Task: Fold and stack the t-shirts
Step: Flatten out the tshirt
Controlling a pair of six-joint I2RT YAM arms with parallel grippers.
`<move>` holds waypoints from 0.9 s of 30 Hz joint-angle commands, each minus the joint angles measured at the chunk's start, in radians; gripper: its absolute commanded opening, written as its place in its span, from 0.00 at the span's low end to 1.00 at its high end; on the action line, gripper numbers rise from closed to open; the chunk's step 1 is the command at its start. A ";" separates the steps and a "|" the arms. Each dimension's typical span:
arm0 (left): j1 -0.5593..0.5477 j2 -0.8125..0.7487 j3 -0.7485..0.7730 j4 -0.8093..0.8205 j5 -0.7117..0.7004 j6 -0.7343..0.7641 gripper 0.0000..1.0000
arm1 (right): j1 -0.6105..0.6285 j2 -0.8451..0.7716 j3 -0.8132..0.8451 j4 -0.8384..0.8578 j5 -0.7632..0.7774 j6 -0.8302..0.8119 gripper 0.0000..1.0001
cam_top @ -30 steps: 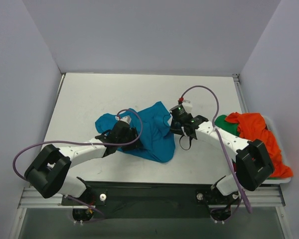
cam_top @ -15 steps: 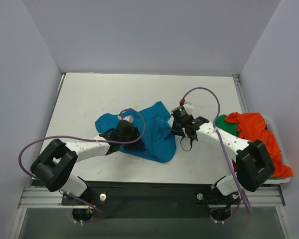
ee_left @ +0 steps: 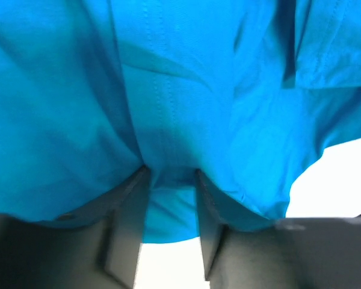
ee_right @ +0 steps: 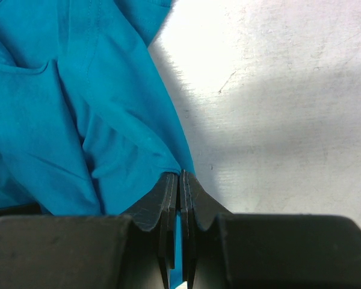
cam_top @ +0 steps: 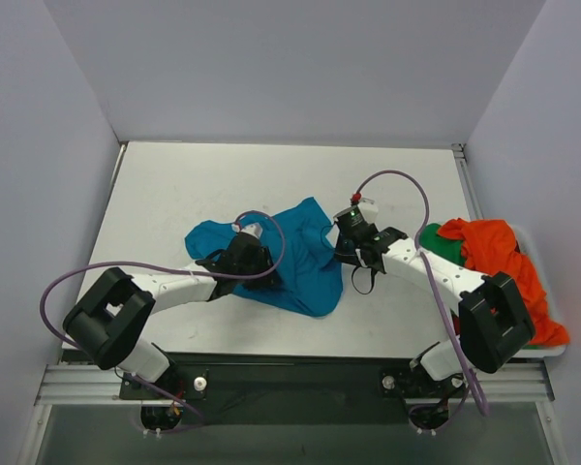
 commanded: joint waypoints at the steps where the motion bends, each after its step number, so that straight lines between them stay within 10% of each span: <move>1: -0.010 0.005 0.030 0.065 0.023 0.007 0.43 | -0.014 -0.050 -0.009 -0.004 0.013 0.008 0.00; 12: -0.008 -0.099 0.070 0.012 0.002 0.012 0.01 | -0.040 -0.088 -0.018 -0.007 -0.001 0.011 0.00; 27: 0.162 -0.424 0.331 -0.304 -0.092 0.075 0.00 | -0.166 -0.315 0.085 -0.093 0.007 0.032 0.00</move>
